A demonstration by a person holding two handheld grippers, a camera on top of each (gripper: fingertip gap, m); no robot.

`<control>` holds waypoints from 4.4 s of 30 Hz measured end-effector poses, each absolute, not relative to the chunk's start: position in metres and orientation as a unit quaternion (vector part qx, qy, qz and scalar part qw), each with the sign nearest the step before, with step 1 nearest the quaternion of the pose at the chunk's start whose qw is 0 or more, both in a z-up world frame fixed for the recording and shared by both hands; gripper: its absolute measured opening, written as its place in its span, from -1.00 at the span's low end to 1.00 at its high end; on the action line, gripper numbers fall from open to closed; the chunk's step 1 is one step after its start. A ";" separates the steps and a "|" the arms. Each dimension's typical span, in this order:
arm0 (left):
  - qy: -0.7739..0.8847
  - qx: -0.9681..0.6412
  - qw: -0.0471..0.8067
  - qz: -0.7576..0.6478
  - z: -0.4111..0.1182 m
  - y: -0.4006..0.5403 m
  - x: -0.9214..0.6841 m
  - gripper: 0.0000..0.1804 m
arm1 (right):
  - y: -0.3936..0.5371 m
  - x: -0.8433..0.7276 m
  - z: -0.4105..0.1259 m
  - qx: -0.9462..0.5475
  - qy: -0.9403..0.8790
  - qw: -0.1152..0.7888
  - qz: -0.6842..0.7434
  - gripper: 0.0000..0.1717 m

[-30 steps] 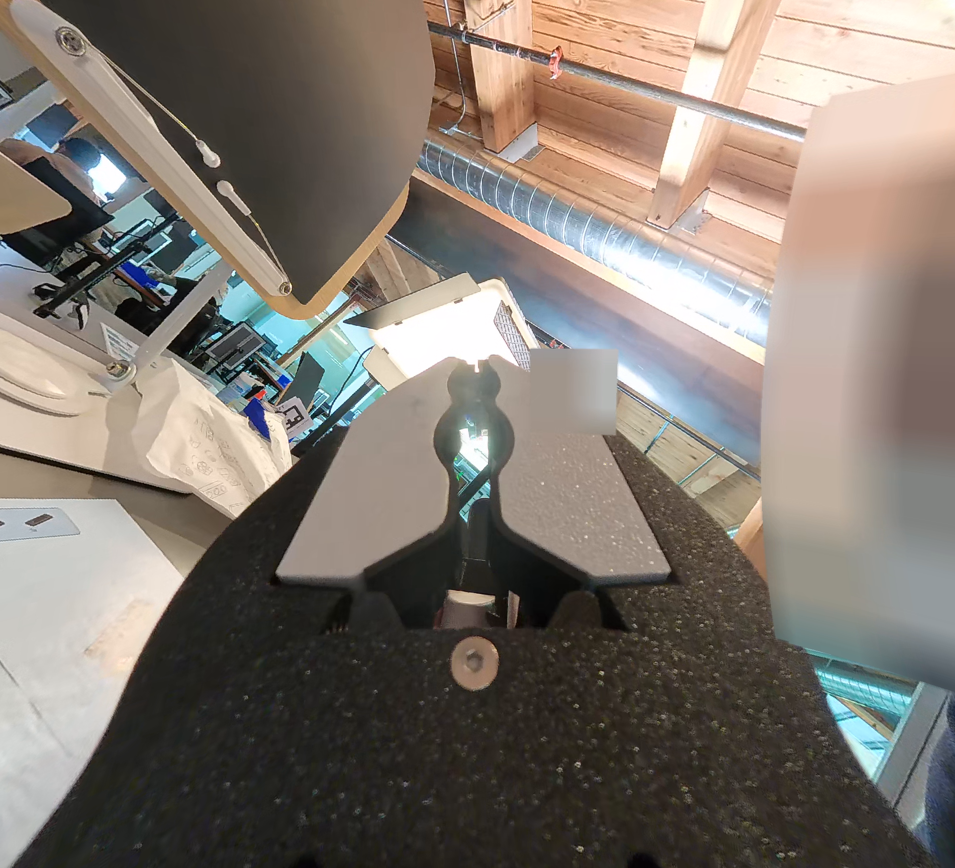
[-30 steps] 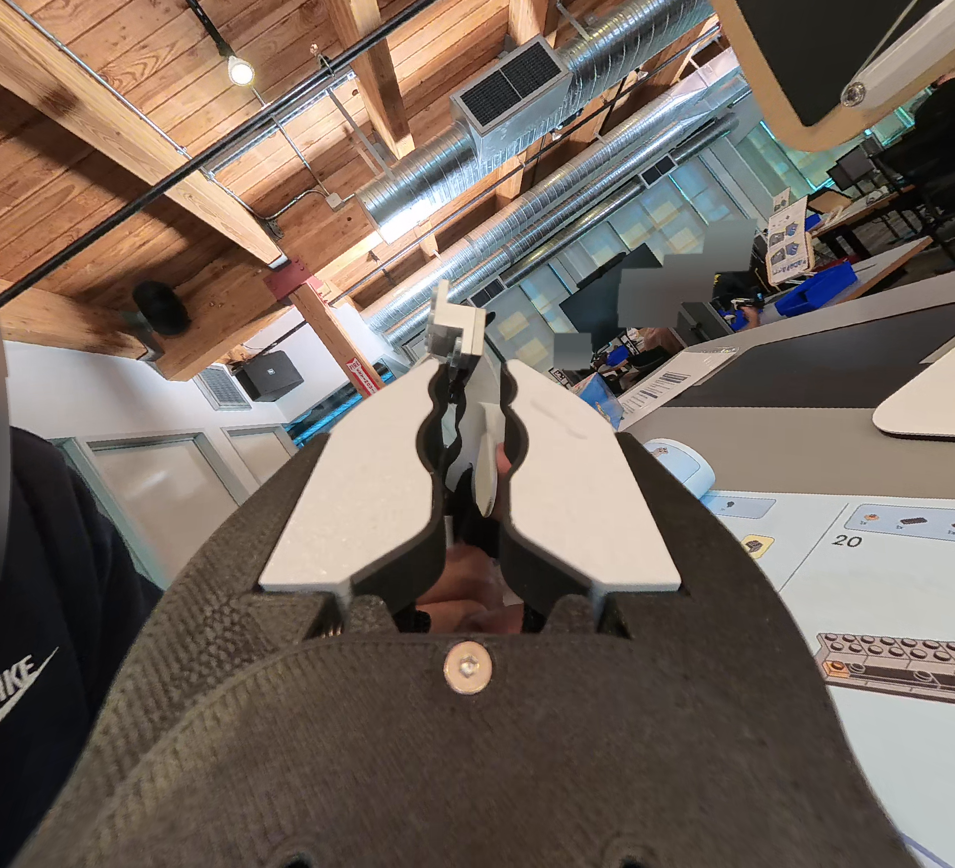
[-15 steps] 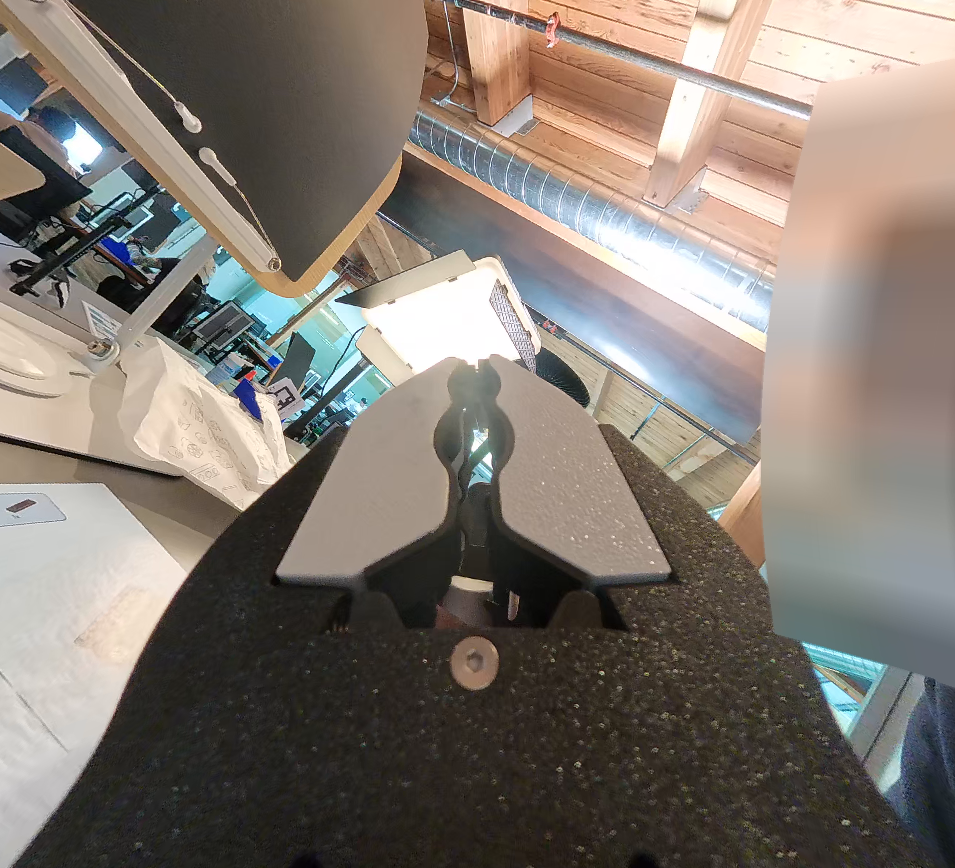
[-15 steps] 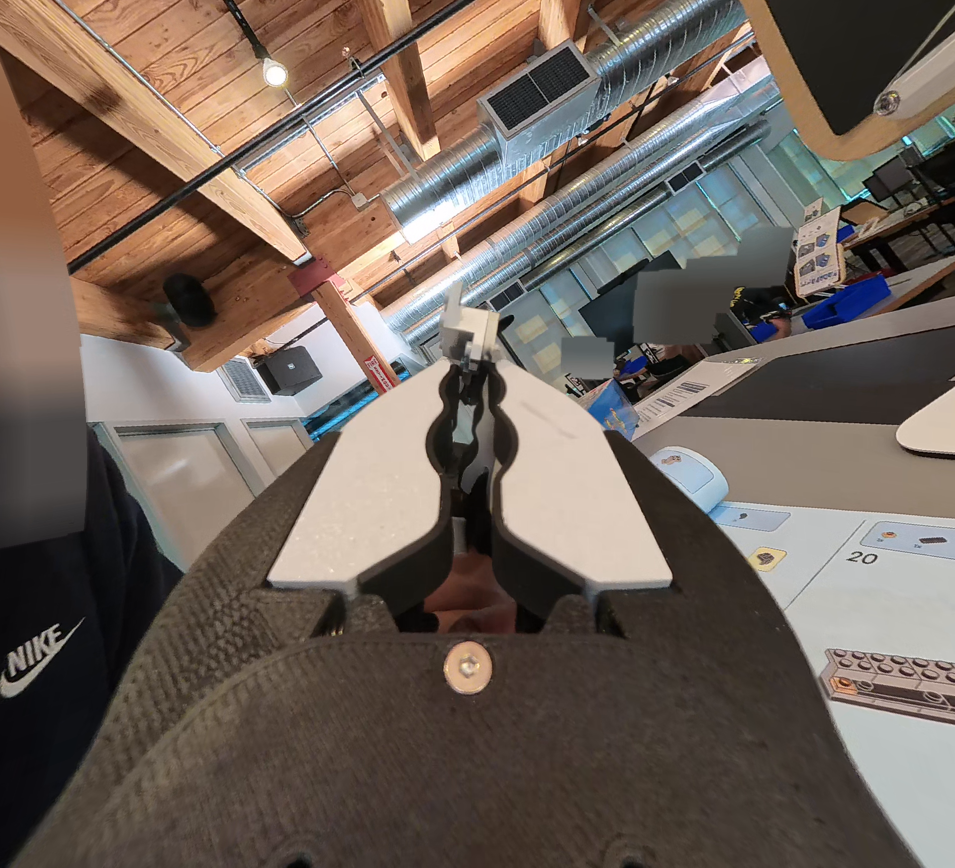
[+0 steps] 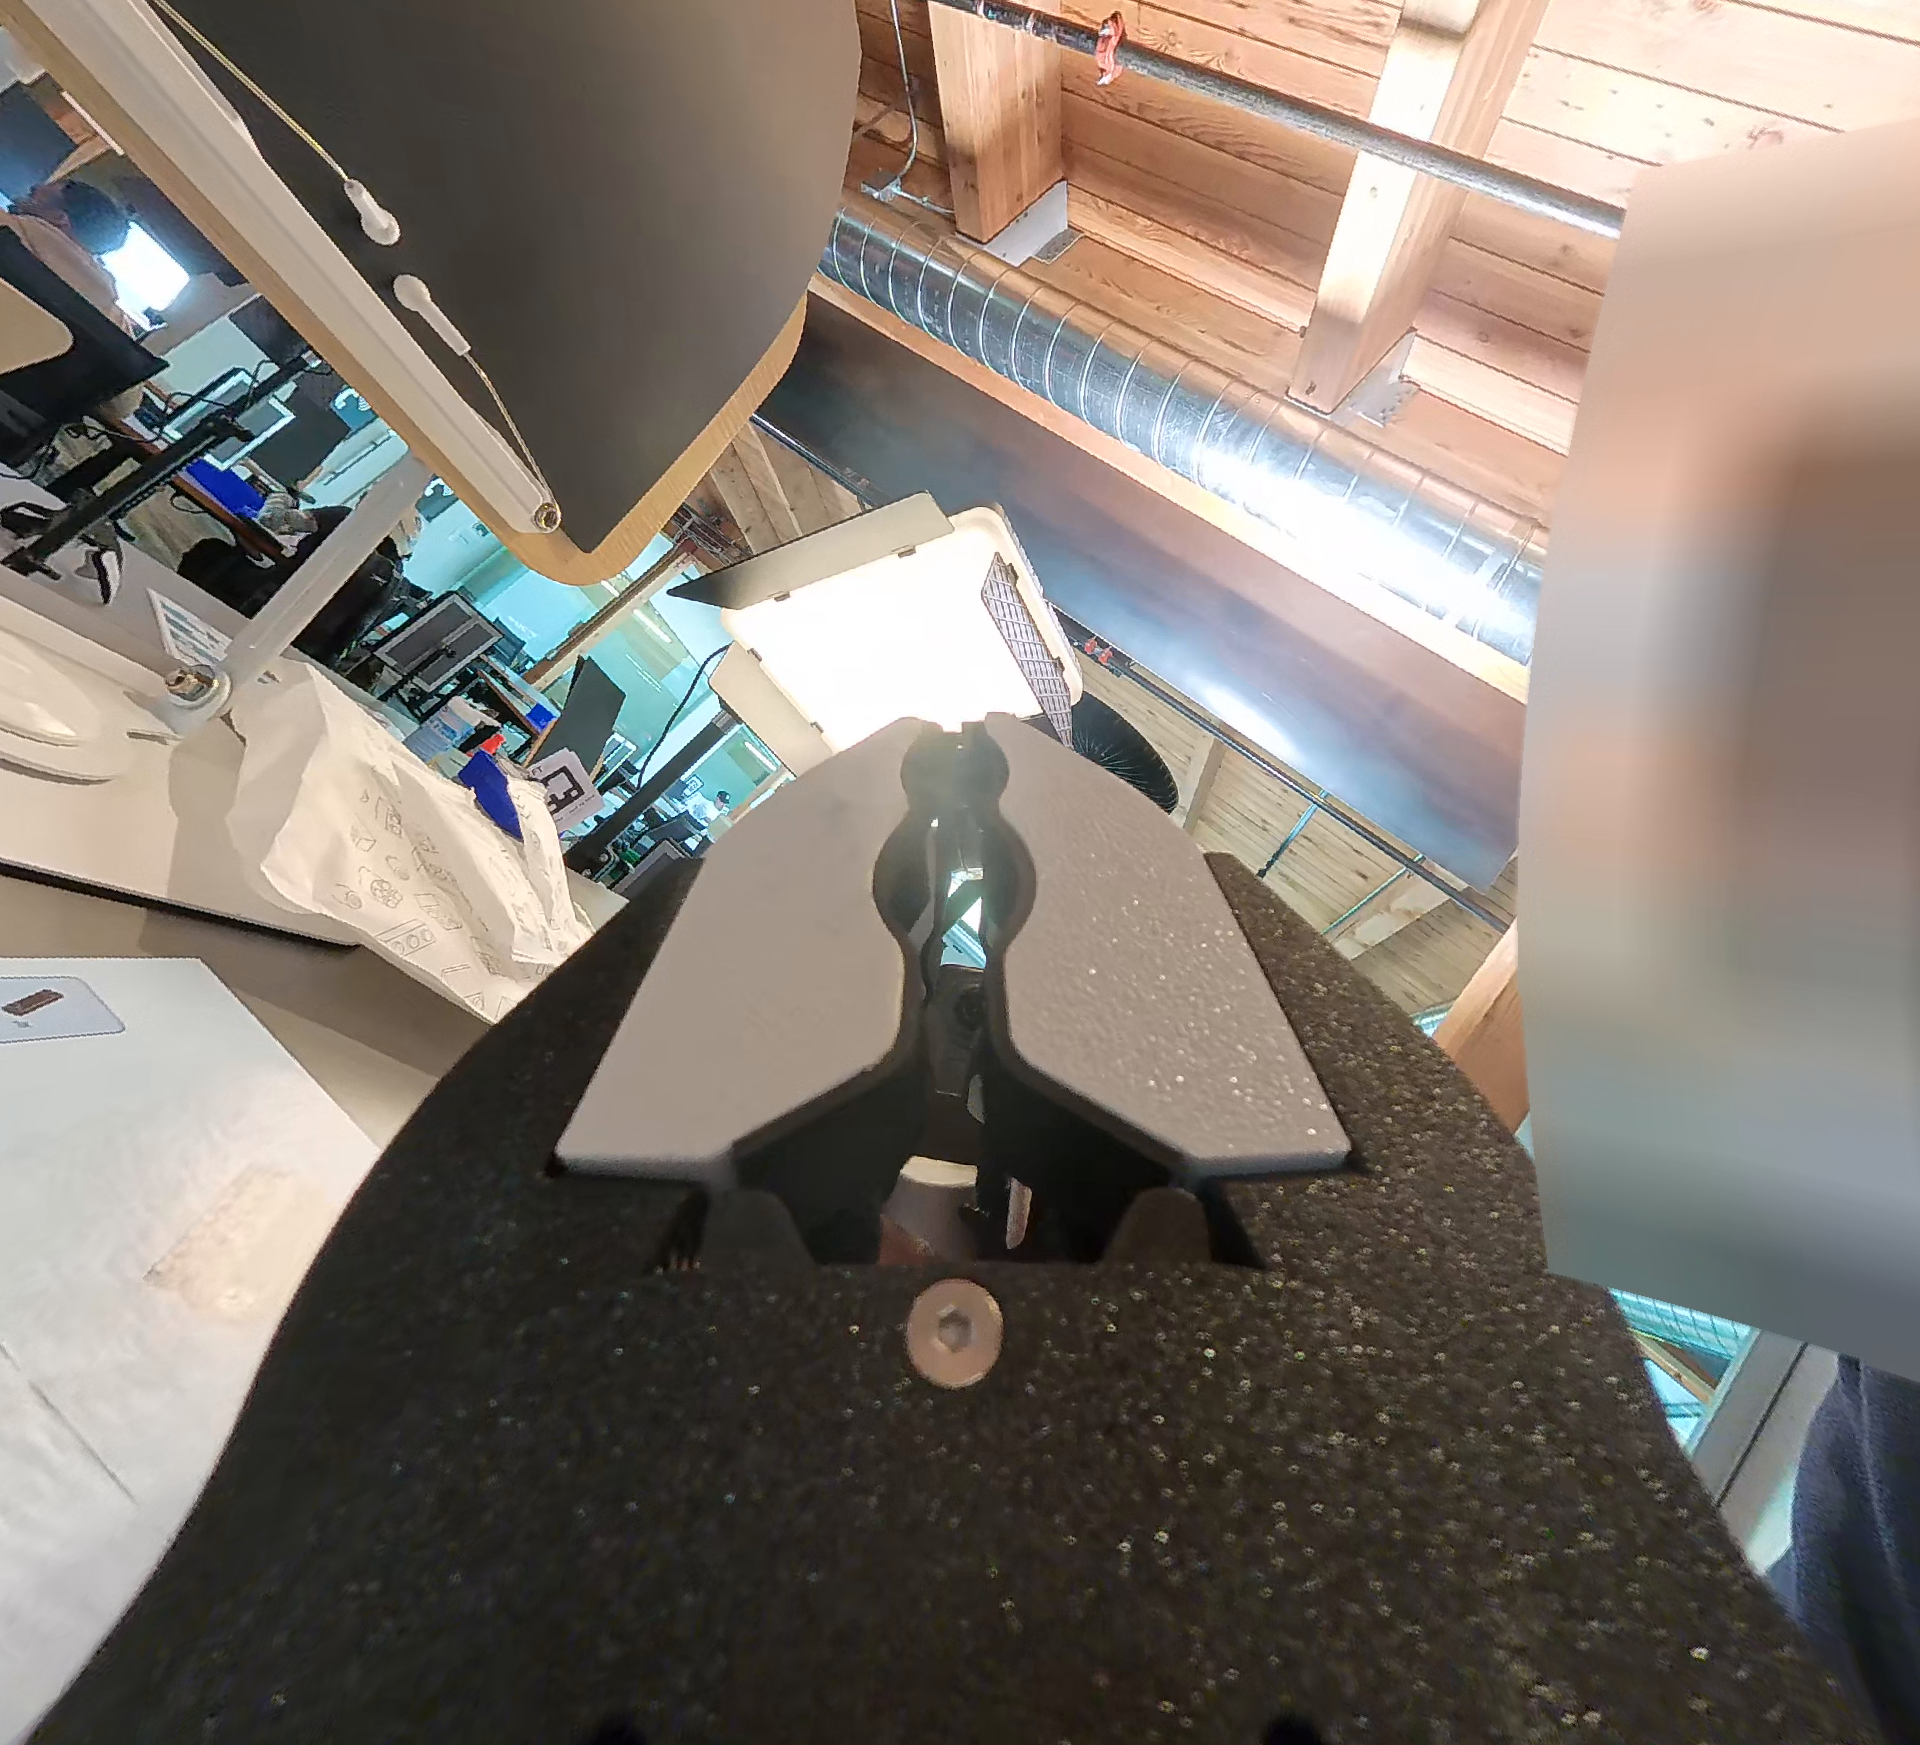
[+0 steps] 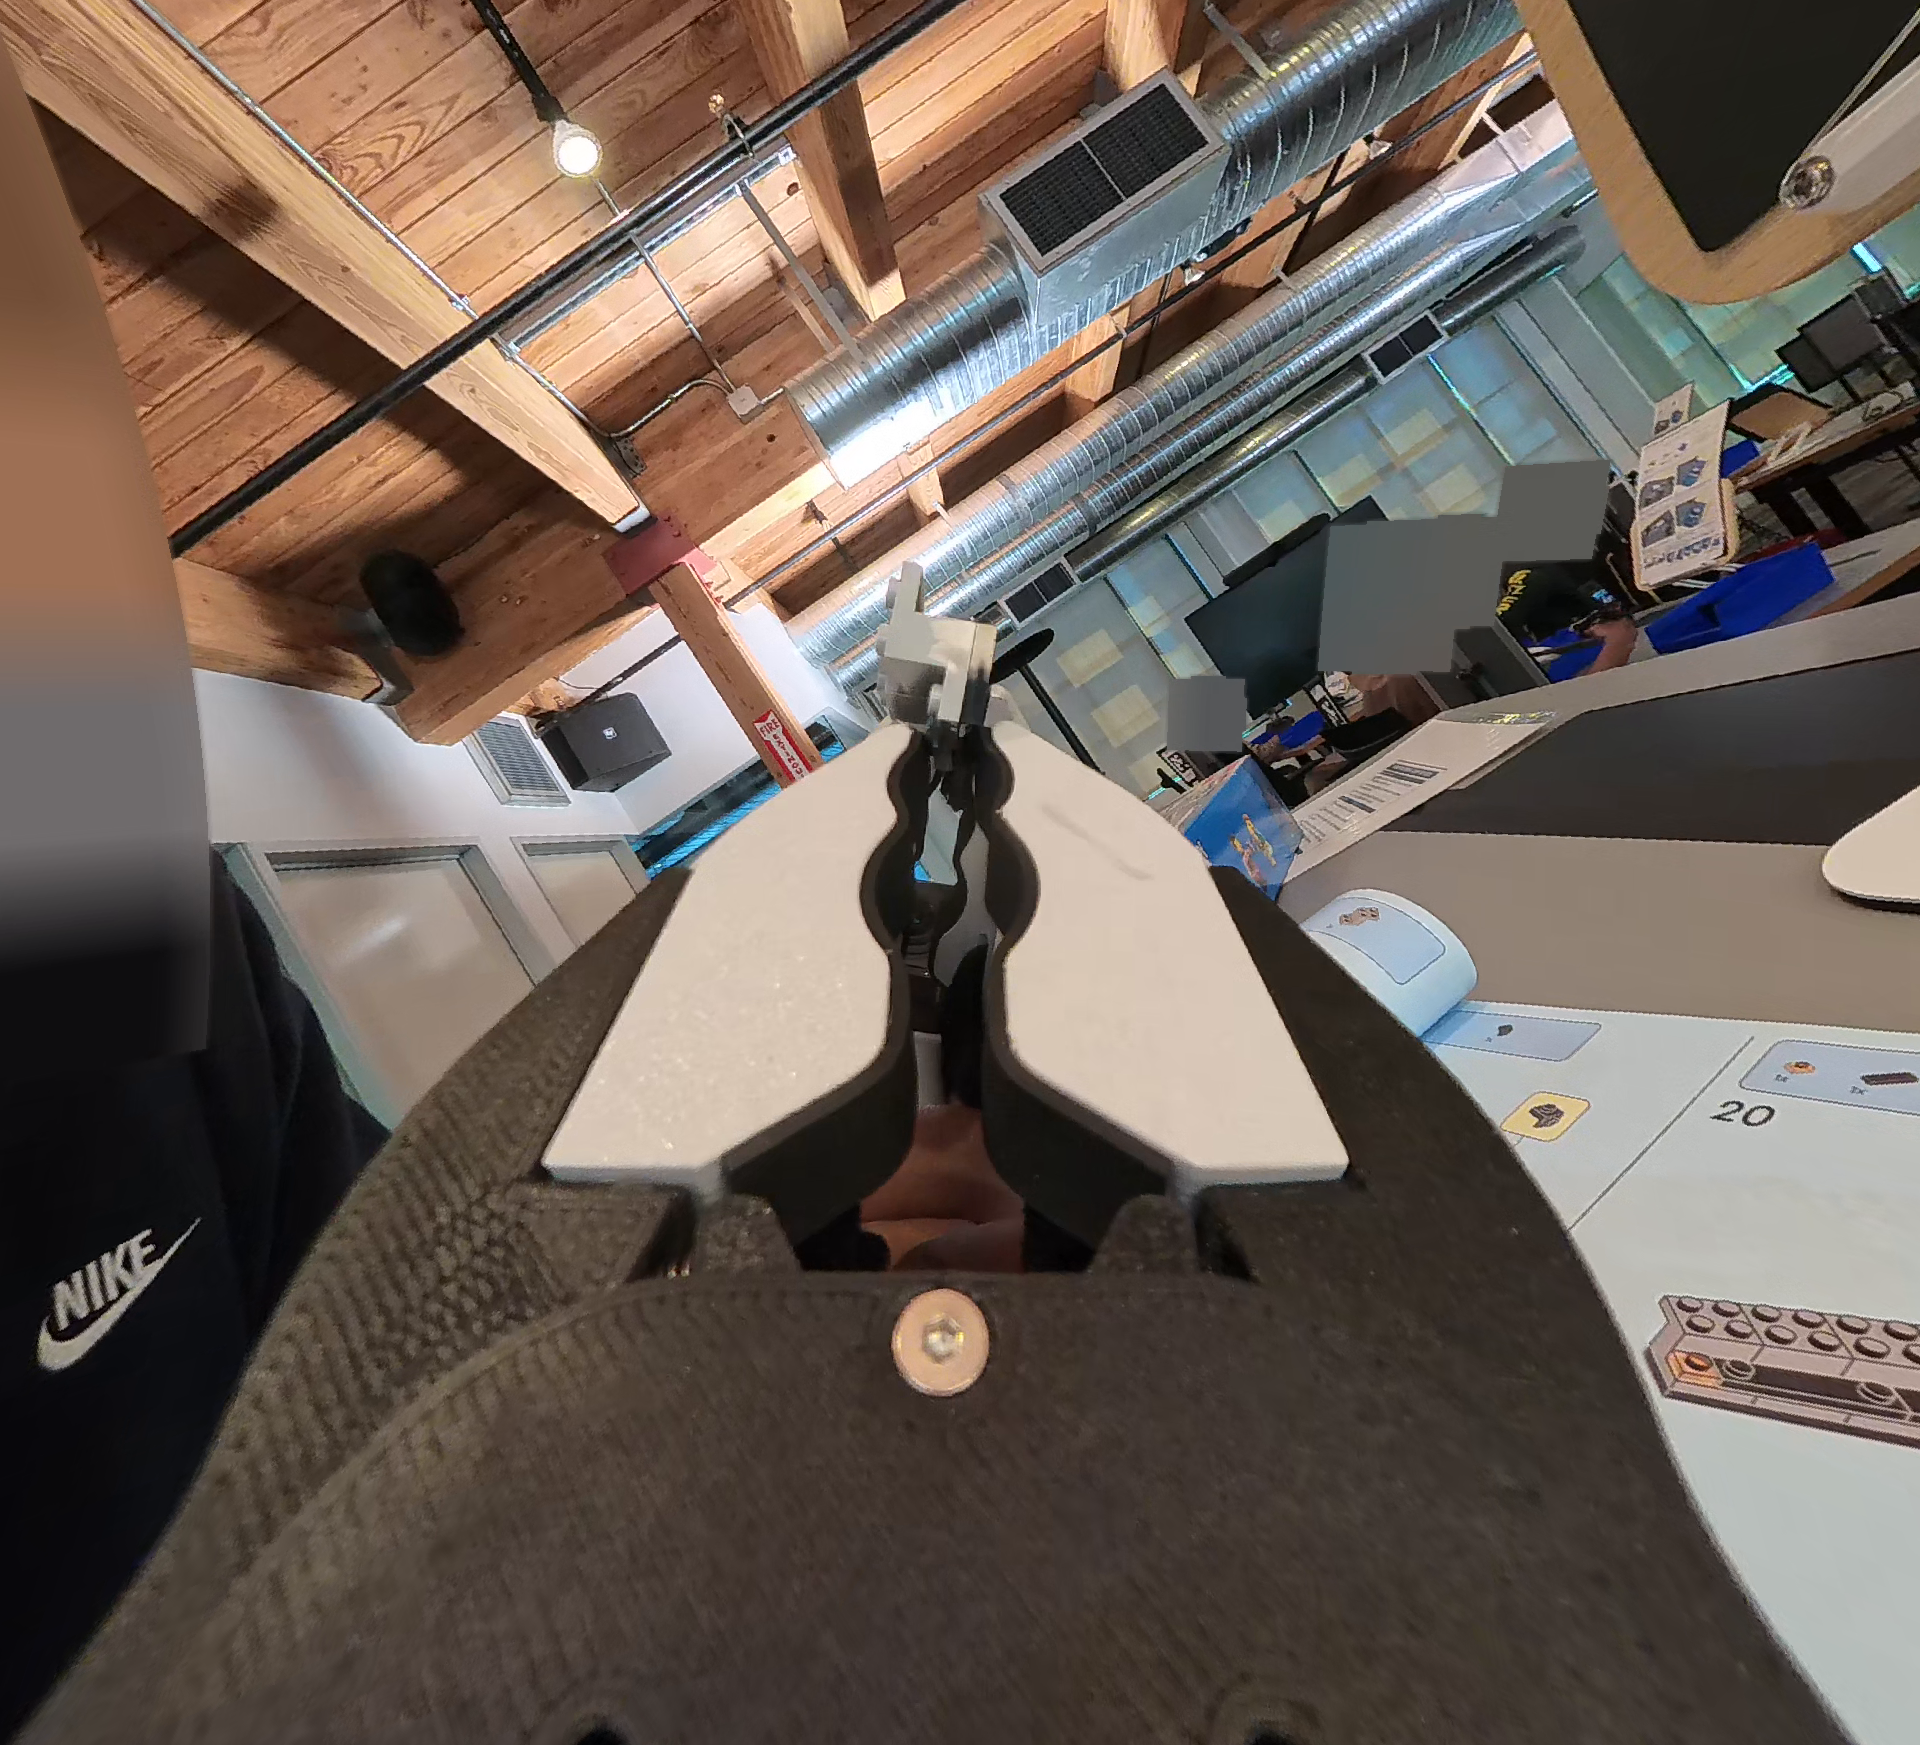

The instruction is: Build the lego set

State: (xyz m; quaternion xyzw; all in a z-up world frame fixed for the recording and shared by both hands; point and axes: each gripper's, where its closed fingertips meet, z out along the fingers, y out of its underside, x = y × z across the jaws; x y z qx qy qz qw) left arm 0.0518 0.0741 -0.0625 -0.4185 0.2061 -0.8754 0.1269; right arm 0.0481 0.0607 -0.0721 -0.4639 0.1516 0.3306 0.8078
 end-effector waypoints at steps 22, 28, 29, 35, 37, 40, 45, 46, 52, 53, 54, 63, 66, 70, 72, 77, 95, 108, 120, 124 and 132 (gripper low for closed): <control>0.230 -0.393 0.176 -0.873 -0.055 0.094 0.046 -0.95 | 0.072 0.039 -0.082 -0.532 0.138 0.768 0.329 -0.63; 0.284 -0.391 0.168 -0.859 -0.057 0.093 0.047 -0.95 | 0.065 0.043 -0.081 -0.544 0.125 0.765 0.320 -0.45; 0.294 -0.385 0.173 -0.857 -0.056 0.093 0.046 -0.96 | 0.063 0.043 -0.081 -0.546 0.123 0.764 0.321 -0.43; 0.384 -0.322 0.195 -0.843 -0.047 0.074 0.035 -0.95 | 0.059 0.033 -0.072 -0.545 0.087 0.771 0.317 -0.43; 0.401 -0.293 0.207 -0.843 -0.042 0.068 0.029 -0.95 | 0.057 0.027 -0.069 -0.547 0.067 0.774 0.310 -0.48; 0.419 -0.259 0.232 -0.839 -0.037 0.063 0.020 -0.95 | 0.050 0.020 -0.062 -0.538 0.031 0.786 0.303 -0.54; 0.475 -0.202 0.272 -0.812 -0.034 0.052 0.007 -0.95 | 0.042 0.004 -0.056 -0.540 -0.032 0.794 0.279 -0.55; 0.481 -0.194 0.275 -0.810 -0.033 0.051 0.005 -0.95 | 0.041 0.003 -0.055 -0.536 -0.037 0.796 0.279 -0.55; 0.500 -0.164 0.270 -0.807 -0.034 0.045 -0.003 -0.95 | 0.043 0.000 -0.056 -0.540 -0.044 0.797 0.269 -0.62; 0.500 -0.159 0.266 -0.808 -0.034 0.043 -0.004 -0.95 | 0.042 0.000 -0.054 -0.536 -0.044 0.799 0.270 -0.64; 0.502 -0.157 0.265 -0.808 -0.035 0.043 -0.005 -0.95 | 0.041 0.000 -0.053 -0.530 -0.045 0.801 0.273 -0.65; 0.505 -0.143 0.257 -0.811 -0.036 0.040 -0.008 -0.95 | 0.037 -0.008 -0.052 -0.520 -0.077 0.803 0.280 -0.75; 0.506 -0.140 0.252 -0.813 -0.036 0.039 -0.010 -0.95 | 0.036 -0.009 -0.053 -0.520 -0.086 0.801 0.285 -0.76; 0.510 -0.140 0.248 -0.812 -0.037 0.038 -0.010 -0.95 | 0.035 -0.010 -0.055 -0.523 -0.092 0.798 0.285 -0.76; 0.508 -0.139 0.244 -0.814 -0.037 0.038 -0.011 -0.95 | 0.035 -0.011 -0.055 -0.523 -0.094 0.797 0.287 -0.77; 0.505 -0.140 0.239 -0.818 -0.038 0.038 -0.011 -0.95 | 0.035 -0.012 -0.055 -0.525 -0.098 0.797 0.283 -0.77; 0.509 -0.173 0.223 -0.813 -0.046 0.034 -0.001 -0.94 | 0.037 -0.006 -0.051 -0.527 -0.085 0.816 0.221 -0.77; 0.526 -0.143 0.278 -0.791 -0.045 0.032 -0.007 -0.95 | 0.033 -0.012 -0.052 -0.519 -0.100 0.811 0.250 -0.75; 0.537 -0.136 0.283 -0.783 -0.046 0.029 -0.008 -0.95 | 0.031 -0.014 -0.053 -0.518 -0.112 0.807 0.261 -0.77; 0.533 -0.134 0.307 -0.777 -0.044 0.033 -0.006 -0.95 | 0.035 -0.009 -0.052 -0.526 -0.092 0.813 0.233 -0.73; 0.577 -0.121 0.323 -0.740 -0.054 0.032 -0.006 -0.94 | 0.037 -0.010 -0.058 -0.559 -0.104 0.800 0.191 -0.67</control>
